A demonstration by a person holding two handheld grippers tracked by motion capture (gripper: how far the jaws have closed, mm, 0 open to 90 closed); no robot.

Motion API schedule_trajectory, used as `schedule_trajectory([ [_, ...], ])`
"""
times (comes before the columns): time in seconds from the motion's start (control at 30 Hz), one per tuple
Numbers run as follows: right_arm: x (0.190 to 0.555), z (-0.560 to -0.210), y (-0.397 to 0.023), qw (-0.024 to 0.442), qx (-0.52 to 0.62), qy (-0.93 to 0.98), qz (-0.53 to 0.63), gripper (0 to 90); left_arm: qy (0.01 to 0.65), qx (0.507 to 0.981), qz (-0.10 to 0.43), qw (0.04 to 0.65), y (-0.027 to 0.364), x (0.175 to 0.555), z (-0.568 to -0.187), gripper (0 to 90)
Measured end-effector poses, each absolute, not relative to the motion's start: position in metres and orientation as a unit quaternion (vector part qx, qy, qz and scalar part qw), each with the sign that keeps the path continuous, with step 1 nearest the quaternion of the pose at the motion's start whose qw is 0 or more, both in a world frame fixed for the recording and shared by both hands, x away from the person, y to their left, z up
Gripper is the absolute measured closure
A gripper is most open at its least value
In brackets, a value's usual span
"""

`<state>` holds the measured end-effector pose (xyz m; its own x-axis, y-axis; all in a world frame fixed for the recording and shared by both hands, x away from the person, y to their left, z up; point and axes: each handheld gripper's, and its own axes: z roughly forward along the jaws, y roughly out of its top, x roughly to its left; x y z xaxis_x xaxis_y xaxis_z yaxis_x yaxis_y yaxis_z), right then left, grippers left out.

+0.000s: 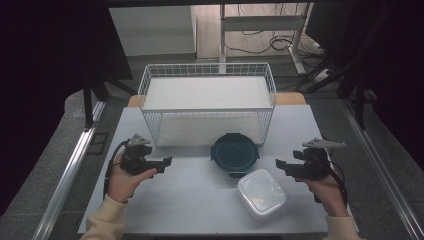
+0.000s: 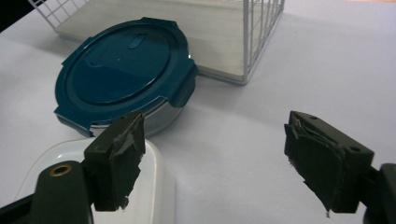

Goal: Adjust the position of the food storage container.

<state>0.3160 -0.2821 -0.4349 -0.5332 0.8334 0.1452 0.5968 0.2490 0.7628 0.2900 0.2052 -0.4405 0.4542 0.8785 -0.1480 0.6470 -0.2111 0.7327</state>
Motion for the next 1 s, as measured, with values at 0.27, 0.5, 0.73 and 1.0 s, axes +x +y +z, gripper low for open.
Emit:
schedule_trajectory([
  [0.27,0.315,-0.434,-0.284,0.139,0.463,0.774,0.408,25.4,0.503,0.754,0.158,0.391,0.205,0.286,-0.436,16.3],
  [0.5,0.312,-0.431,-0.277,0.138,0.457,0.779,0.406,27.7,0.499,0.762,0.150,0.384,0.195,0.281,-0.442,16.4],
  [0.73,0.313,-0.434,-0.280,0.138,0.462,0.779,0.401,28.8,0.499,0.766,0.148,0.377,0.193,0.284,-0.446,16.5],
  [1.0,0.316,-0.440,-0.280,0.138,0.465,0.782,0.392,29.7,0.504,0.766,0.161,0.365,0.195,0.284,-0.447,16.7],
])
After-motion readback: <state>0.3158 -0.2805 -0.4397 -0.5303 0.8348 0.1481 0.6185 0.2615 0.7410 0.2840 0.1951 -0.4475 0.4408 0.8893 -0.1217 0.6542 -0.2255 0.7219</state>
